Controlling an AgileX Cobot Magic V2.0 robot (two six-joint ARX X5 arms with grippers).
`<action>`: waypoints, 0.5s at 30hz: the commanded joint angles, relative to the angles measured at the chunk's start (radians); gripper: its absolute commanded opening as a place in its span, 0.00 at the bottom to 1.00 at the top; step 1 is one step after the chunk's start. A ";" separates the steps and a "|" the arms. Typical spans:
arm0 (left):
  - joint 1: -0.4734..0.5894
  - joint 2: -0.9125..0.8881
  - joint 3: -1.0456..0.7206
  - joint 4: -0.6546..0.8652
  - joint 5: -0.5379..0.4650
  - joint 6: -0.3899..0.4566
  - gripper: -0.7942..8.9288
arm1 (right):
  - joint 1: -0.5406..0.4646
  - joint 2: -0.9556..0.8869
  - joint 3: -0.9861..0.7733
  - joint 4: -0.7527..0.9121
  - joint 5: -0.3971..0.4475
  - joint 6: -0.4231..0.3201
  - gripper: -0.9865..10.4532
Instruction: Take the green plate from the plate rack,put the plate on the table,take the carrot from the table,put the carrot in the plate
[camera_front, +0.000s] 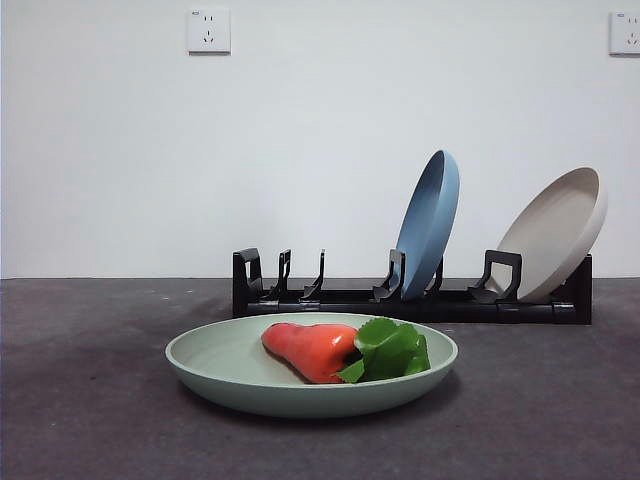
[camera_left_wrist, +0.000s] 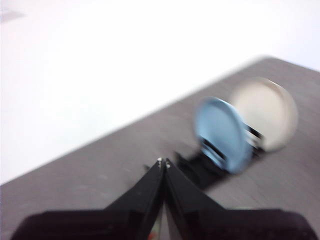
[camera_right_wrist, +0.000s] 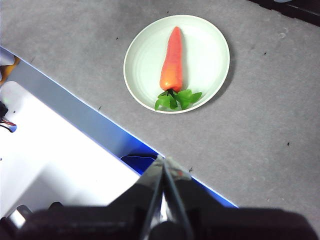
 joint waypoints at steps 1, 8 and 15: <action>0.170 -0.023 -0.010 0.060 0.083 0.048 0.08 | 0.002 -0.003 0.000 0.006 0.003 -0.008 0.09; 0.510 -0.149 -0.221 0.370 0.395 0.117 0.08 | 0.002 -0.003 0.000 0.006 0.003 -0.008 0.09; 0.681 -0.356 -0.650 0.745 0.409 0.133 0.08 | 0.002 -0.003 0.000 0.006 0.003 -0.008 0.09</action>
